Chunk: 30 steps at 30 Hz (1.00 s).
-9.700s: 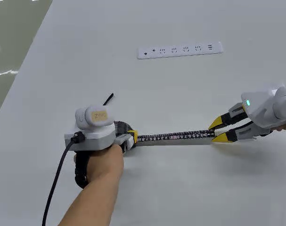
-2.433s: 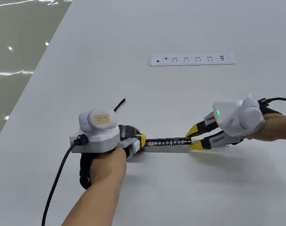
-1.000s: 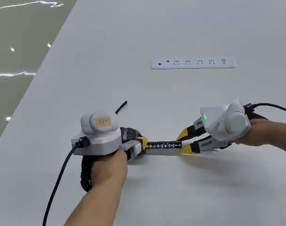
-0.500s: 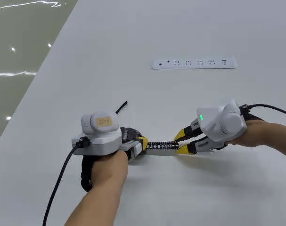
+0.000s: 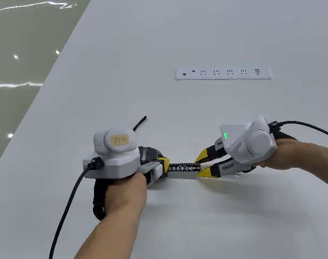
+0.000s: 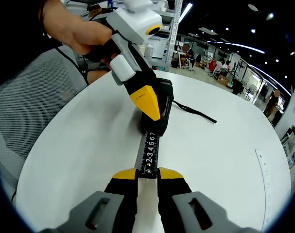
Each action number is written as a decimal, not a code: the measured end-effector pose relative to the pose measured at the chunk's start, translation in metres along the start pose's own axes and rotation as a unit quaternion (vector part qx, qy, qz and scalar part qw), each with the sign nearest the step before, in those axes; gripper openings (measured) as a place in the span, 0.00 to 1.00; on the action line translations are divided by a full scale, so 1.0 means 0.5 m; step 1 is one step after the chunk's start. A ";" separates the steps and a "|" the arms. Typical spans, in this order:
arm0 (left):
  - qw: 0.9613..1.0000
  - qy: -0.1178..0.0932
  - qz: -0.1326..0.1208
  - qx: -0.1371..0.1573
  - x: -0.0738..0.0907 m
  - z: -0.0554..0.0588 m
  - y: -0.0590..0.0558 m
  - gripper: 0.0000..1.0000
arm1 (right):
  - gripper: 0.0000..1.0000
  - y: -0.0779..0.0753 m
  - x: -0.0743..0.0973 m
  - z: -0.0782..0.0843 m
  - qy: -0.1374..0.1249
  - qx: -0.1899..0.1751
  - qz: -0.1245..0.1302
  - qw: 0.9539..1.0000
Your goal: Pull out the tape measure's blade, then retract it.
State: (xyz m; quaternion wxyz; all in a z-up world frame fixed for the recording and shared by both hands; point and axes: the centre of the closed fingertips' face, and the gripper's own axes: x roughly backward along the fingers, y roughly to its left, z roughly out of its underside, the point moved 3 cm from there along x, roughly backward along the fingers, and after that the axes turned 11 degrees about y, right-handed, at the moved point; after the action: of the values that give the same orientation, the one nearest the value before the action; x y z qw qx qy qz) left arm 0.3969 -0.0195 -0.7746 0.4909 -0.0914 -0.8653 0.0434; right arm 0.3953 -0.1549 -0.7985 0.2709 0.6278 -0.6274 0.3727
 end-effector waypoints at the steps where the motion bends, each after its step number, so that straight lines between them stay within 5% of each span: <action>1: 1.000 0.000 0.000 0.000 0.000 0.000 0.000 0.56 | 0.15 0.000 -0.001 -0.001 -0.001 0.000 0.000 1.000; 30: 1.000 -0.002 0.002 0.002 -0.002 0.000 0.003 0.56 | 0.15 -0.005 -0.025 -0.028 -0.003 0.001 -0.003 1.000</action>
State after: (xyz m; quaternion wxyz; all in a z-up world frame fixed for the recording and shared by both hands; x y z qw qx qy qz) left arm 0.3976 -0.0183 -0.7756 0.4896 -0.0925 -0.8658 0.0465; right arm 0.3969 -0.1360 -0.8000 0.2698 0.6311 -0.6258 0.3705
